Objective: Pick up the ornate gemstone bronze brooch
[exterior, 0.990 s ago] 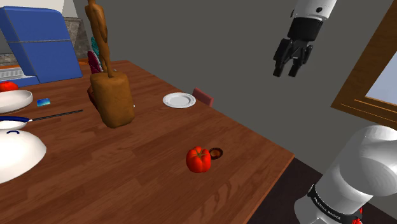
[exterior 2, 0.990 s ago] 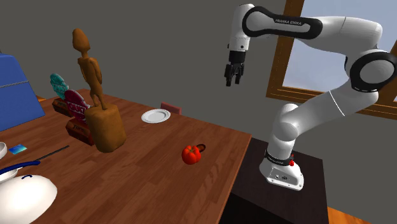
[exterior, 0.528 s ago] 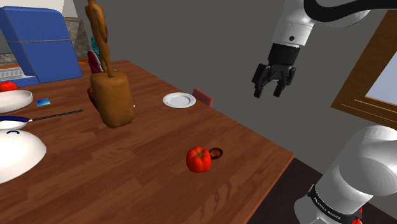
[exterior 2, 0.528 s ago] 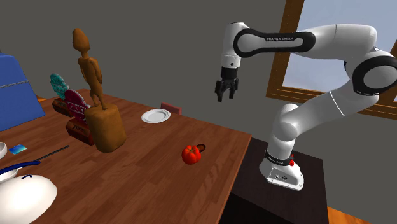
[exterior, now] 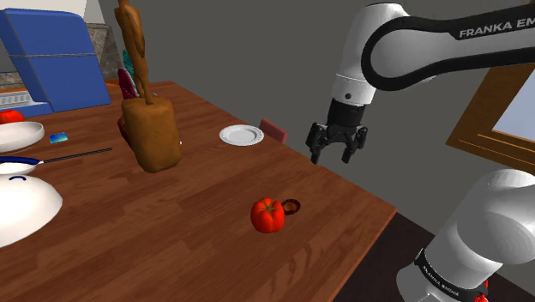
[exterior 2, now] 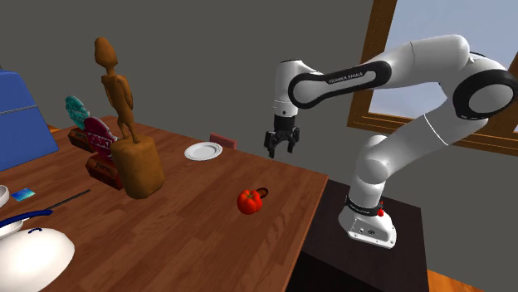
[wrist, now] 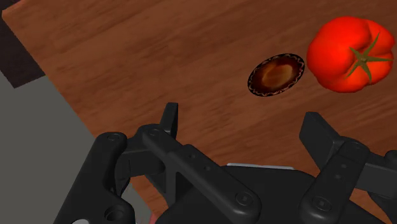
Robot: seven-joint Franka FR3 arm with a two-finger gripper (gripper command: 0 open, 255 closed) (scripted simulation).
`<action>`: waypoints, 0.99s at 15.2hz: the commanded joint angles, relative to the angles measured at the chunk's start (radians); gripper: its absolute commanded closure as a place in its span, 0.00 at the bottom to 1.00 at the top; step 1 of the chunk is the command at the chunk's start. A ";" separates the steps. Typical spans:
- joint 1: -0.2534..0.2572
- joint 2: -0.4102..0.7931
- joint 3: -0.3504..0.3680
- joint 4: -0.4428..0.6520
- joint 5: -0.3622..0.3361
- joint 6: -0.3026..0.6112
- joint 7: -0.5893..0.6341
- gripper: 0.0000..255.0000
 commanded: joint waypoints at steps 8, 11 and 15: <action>-0.034 0.286 0.220 -0.022 0.066 0.326 0.274 0.00; -0.060 0.396 0.282 -0.005 0.047 0.420 0.364 0.00; -0.066 0.445 0.298 -0.027 0.041 0.490 0.370 0.00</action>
